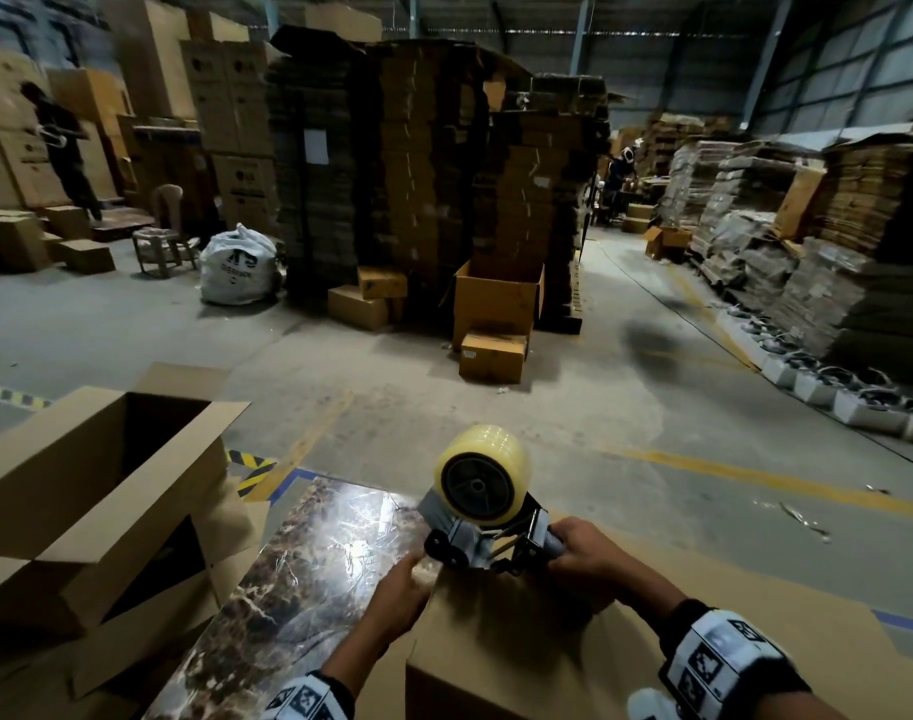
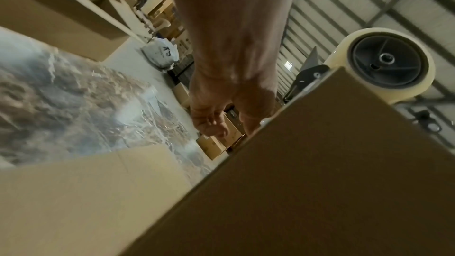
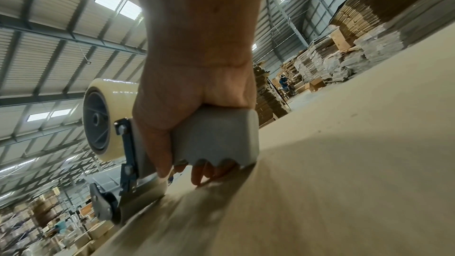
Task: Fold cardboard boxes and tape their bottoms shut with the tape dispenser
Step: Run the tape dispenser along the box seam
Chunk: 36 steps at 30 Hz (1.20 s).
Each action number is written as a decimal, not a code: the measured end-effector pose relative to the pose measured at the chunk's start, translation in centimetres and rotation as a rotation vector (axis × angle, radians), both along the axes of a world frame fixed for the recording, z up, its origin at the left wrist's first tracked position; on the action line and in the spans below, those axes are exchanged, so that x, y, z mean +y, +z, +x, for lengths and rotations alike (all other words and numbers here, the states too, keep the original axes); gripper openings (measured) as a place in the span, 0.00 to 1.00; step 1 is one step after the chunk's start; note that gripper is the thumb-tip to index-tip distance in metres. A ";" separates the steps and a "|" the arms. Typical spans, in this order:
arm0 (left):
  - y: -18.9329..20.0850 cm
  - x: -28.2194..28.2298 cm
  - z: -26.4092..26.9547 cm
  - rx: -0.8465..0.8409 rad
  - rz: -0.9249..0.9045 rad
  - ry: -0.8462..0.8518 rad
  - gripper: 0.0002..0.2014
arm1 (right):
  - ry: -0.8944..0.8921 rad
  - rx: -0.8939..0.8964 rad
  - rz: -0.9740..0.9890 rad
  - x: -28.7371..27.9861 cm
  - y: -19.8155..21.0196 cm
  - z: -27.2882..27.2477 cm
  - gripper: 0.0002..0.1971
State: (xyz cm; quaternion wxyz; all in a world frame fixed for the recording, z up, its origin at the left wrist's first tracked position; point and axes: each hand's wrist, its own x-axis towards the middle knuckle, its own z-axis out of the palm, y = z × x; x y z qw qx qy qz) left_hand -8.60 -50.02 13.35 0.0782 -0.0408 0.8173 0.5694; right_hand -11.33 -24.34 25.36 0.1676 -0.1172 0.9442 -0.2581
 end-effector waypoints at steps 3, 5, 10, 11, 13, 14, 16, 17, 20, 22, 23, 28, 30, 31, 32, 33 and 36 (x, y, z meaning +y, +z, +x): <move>0.2 -0.2 0.7 0.022 0.070 0.122 0.16 | 0.015 -0.016 -0.014 0.2 0.0 0.0 0.04; 1.0 0.1 1.1 0.028 0.258 0.215 0.15 | 0.028 -0.014 -0.008 0.2 0.2 0.2 0.06; 3.2 2.0 2.5 0.019 0.431 0.041 0.19 | 0.036 0.005 0.033 0.1 0.5 0.2 0.07; 3.0 2.1 2.6 0.016 0.409 0.002 0.27 | 0.033 0.003 0.027 0.1 0.4 0.3 0.05; 2.8 2.5 3.1 -0.018 0.337 -0.030 0.31 | 0.034 -0.001 0.017 0.2 0.2 0.4 0.05; 2.6 2.5 3.2 -0.035 0.341 -0.021 0.29 | 0.039 0.004 0.021 0.1 0.1 0.4 0.05; 2.3 2.7 3.2 -0.077 0.413 0.035 0.22 | 0.048 0.008 0.032 0.0 -0.1 0.5 0.06; 2.4 2.7 3.2 -0.088 0.438 0.056 0.20 | 0.051 0.002 0.033 0.0 -0.2 0.4 0.06; 2.8 2.3 3.3 -0.127 0.460 0.079 0.18 | 0.060 -0.008 0.037 -0.1 -0.3 0.2 0.06; 3.4 1.7 3.3 -0.136 0.443 0.071 0.17 | 0.048 -0.023 0.017 -0.5 -0.2 0.2 0.06; 3.7 1.4 3.0 -0.136 0.424 0.070 0.18 | 0.040 -0.030 -0.004 -0.7 -0.1 0.2 0.09; 5.8 -1.7 1.1 -0.116 0.266 0.028 0.22 | 0.021 -0.068 -0.157 -2.8 -0.5 0.0 0.10; 6.3 -3.5 0.0 -0.130 0.216 -0.009 0.21 | 0.013 -0.072 -0.214 -3.9 -1.2 0.0 0.06; 6.6 -4.3 -0.7 -0.139 0.200 -0.040 0.21 | 0.003 -0.072 -0.239 -4.4 -1.5 0.0 0.06; 6.9 -4.9 -1.3 -0.140 0.175 -0.070 0.20 | -0.021 -0.072 -0.265 -4.9 -1.9 -0.1 0.08; 7.1 -5.4 -1.9 -0.145 0.154 -0.098 0.20 | -0.053 -0.074 -0.290 -5.4 -2.0 0.0 0.10; 6.8 -6.1 -2.8 -0.159 0.125 -0.130 0.19 | -0.125 -0.079 -0.320 -6.3 -2.5 0.2 0.10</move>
